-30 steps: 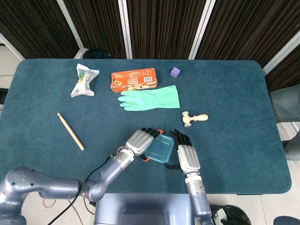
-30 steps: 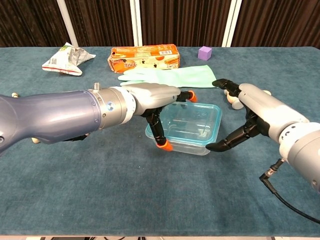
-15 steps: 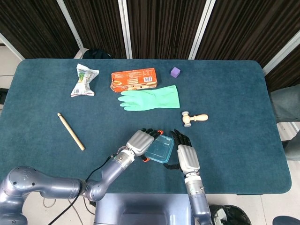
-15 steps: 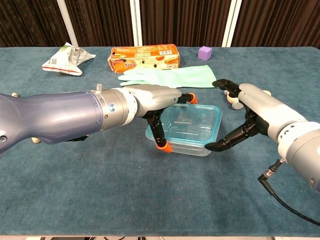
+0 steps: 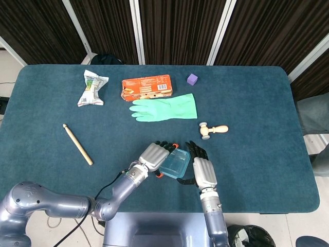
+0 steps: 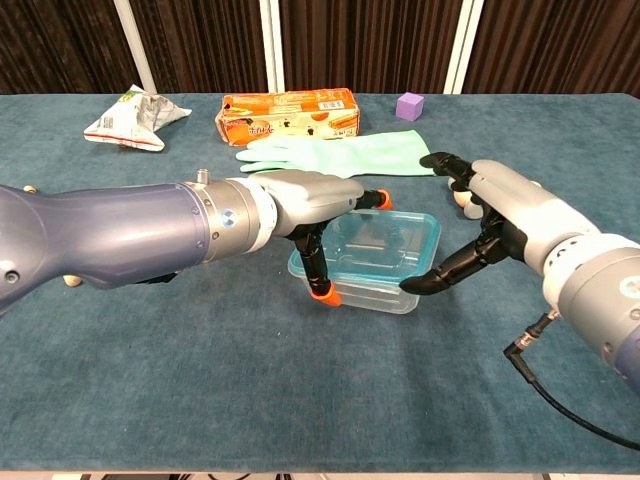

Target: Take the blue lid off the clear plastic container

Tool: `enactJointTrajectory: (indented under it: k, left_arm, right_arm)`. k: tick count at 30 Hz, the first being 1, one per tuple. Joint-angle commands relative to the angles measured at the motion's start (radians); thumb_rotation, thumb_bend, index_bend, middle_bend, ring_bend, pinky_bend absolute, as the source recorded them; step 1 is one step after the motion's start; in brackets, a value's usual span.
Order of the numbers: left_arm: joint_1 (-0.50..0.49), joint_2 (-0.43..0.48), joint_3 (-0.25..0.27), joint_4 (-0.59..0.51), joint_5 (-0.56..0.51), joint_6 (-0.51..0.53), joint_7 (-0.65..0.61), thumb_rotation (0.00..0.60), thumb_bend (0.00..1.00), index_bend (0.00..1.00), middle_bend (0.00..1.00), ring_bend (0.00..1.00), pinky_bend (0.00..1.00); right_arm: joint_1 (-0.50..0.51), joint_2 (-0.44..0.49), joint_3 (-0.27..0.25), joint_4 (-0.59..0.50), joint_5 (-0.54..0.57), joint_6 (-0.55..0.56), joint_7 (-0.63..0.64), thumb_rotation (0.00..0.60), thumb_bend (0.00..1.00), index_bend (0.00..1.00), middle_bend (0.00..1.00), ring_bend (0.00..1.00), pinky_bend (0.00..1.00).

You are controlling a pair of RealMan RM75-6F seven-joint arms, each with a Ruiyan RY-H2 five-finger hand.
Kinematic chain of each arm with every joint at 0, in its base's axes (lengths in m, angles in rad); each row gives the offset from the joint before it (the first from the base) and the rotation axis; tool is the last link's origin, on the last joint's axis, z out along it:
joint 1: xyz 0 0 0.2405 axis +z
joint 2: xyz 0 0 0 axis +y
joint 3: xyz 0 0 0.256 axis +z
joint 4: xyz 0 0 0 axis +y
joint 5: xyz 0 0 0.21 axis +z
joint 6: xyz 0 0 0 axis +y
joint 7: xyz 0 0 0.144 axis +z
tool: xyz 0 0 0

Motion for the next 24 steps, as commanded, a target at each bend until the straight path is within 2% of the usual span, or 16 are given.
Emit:
enactJointTrajectory:
  k: [1,14,24]
  left_arm:
    - [-0.002,0.001,0.001,-0.002,-0.002,0.001,0.001,0.6,0.15,0.12,0.23,0.26,0.44]
    - [-0.009,0.003,-0.012,-0.018,-0.001,-0.002,-0.015,0.6,0.15,0.12,0.23,0.27,0.44]
    - [-0.013,0.021,-0.024,-0.042,-0.032,-0.045,-0.06,0.6,0.15,0.12,0.23,0.27,0.44]
  right_arm:
    - [0.004,-0.003,0.006,-0.001,0.005,0.002,-0.003,0.6,0.2,0.0,0.0,0.0,0.0]
    - [0.018,-0.018,0.03,0.009,0.032,0.009,-0.009,0.6,0.2,0.0,0.0,0.0,0.0]
    - [0.023,-0.026,0.015,0.042,0.008,0.014,0.007,0.6,0.2,0.0,0.0,0.0,0.0]
